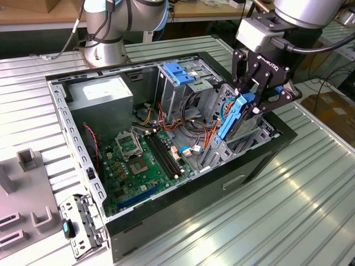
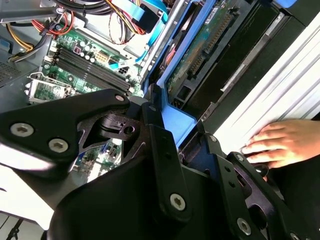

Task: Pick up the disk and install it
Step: 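Insert the disk into the insertion slot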

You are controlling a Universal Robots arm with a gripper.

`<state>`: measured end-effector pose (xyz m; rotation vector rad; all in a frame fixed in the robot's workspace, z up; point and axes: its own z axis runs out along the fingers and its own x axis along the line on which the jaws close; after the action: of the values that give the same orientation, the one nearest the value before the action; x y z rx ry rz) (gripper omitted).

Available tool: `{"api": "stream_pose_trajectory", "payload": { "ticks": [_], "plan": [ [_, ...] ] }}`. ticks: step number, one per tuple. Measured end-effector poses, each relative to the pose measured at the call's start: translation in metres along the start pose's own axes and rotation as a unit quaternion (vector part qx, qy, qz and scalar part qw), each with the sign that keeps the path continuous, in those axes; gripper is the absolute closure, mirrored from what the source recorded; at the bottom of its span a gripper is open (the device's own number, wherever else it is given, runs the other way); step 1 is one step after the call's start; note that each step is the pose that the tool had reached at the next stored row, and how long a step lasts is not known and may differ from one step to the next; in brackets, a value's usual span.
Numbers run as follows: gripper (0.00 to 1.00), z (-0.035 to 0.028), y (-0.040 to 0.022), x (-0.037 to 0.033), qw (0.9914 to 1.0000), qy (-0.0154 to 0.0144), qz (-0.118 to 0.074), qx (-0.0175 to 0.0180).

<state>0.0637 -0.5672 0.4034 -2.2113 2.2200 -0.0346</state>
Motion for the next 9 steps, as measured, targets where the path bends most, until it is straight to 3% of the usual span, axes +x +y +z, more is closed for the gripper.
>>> {"api": "stream_pose_trajectory", "payload": {
  "ticks": [9],
  "plan": [
    [0.63,0.0069,0.0002,0.0004,1.0,0.0,0.0,0.0]
  ]
}}
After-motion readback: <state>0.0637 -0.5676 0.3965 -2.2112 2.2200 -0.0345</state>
